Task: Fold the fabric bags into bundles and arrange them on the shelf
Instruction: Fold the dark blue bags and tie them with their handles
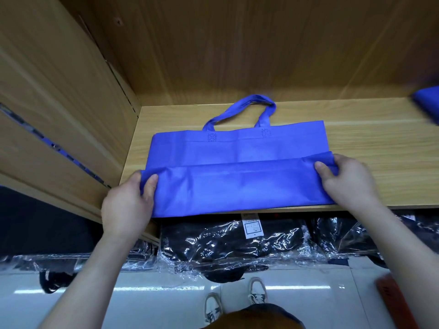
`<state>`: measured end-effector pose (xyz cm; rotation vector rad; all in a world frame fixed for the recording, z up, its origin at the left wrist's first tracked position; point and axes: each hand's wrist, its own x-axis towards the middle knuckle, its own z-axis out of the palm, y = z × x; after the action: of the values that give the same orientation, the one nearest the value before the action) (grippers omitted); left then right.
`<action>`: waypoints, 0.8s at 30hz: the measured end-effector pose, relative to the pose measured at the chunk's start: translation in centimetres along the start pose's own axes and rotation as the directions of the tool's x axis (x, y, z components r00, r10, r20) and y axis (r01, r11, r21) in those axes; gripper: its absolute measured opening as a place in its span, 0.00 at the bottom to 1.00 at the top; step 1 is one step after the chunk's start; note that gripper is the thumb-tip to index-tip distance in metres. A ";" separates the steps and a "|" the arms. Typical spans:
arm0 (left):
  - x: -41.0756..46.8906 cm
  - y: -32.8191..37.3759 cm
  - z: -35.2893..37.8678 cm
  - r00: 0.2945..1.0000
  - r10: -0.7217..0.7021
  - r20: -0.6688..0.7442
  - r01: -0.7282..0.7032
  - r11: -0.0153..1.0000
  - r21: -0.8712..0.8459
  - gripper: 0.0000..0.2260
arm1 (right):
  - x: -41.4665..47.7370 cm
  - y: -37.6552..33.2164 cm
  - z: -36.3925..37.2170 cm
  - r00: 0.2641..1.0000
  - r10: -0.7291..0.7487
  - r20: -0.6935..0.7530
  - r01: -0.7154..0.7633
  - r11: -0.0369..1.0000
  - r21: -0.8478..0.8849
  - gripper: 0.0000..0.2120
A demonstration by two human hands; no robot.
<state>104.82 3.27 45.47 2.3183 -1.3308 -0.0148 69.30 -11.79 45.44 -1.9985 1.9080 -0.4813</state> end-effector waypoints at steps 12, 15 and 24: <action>0.4 0.7 0.0 0.978 -0.203 0.043 0.202 0.979 0.036 0.15 | -2.3 -0.5 1.5 0.971 -0.021 -0.238 0.027 0.999 0.022 0.09; 0.6 0.8 -0.2 0.997 -0.020 -0.071 0.026 0.997 0.072 0.18 | -2.7 -0.5 1.7 0.961 -0.044 -0.274 0.068 0.994 0.081 0.23; 0.2 0.1 0.3 0.730 0.384 0.566 -0.531 0.840 0.115 0.47 | -2.5 -1.3 1.5 0.909 -0.417 -0.014 0.409 0.897 -0.169 0.19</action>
<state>104.76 2.88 45.28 2.1979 -2.3030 -0.3525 71.00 -9.23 44.65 -2.5399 1.5856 -0.4957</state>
